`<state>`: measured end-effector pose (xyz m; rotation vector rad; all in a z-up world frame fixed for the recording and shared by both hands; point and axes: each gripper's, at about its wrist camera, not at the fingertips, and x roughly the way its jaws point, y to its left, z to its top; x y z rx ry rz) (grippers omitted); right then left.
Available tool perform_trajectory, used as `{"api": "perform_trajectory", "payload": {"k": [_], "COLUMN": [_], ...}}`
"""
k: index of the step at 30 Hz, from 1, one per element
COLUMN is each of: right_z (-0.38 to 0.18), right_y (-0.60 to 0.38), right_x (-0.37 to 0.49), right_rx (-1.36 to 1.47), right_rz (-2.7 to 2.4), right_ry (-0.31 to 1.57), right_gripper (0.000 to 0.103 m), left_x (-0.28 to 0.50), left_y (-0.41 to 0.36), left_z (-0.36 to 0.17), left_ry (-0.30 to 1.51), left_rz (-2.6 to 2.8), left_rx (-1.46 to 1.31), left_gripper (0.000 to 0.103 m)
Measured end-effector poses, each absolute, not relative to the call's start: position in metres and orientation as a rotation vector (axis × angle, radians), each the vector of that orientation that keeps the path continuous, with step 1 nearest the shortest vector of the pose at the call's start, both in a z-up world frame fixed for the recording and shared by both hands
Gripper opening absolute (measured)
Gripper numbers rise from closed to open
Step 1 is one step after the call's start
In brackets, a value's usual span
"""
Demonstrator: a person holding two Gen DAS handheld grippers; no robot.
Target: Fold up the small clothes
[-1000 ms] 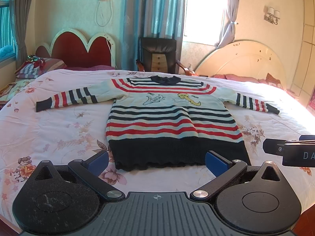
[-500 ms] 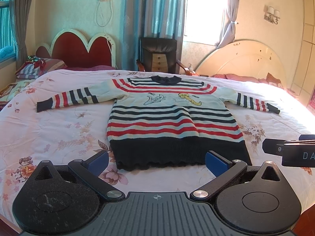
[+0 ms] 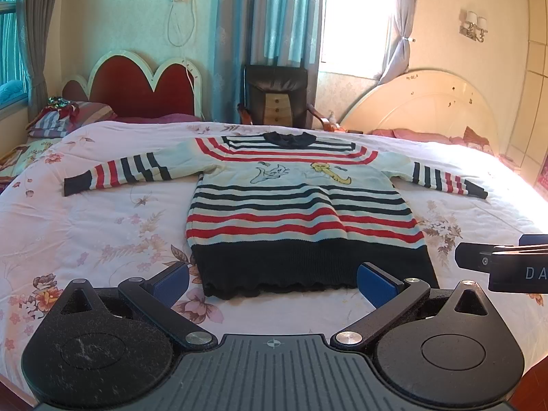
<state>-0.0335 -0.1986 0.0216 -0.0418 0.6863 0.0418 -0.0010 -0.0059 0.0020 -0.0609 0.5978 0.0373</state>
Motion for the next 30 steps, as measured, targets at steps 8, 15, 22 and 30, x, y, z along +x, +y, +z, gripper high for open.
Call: {"api": "perform_trajectory", "payload": {"k": [8,15,22,30], "right_z": [0.021,0.016,0.011,0.006], "right_y": [-0.196,-0.196,-0.201,-0.242], "right_x": [-0.033,-0.028,-0.022,0.011], "right_rx": [-0.045,-0.049,-0.048,-0.057], "right_rz": [0.045,0.043,0.032,-0.089], "right_ry": [0.691,0.703,0.721,0.677], "right_gripper": [0.102,0.102,0.102,0.102], "left_x": [-0.001,0.003,0.021,0.08], "left_y": [-0.006,-0.005,-0.007,-0.014], "left_z": [0.002,-0.002,-0.012,-0.02], "left_ry": [0.6,0.61,0.658,0.657], "left_rz": [0.036,0.036,0.007,-0.031], "left_rx": [-0.061,-0.062,-0.086,-0.109], "left_gripper": [0.103,0.103,0.103,0.103]}}
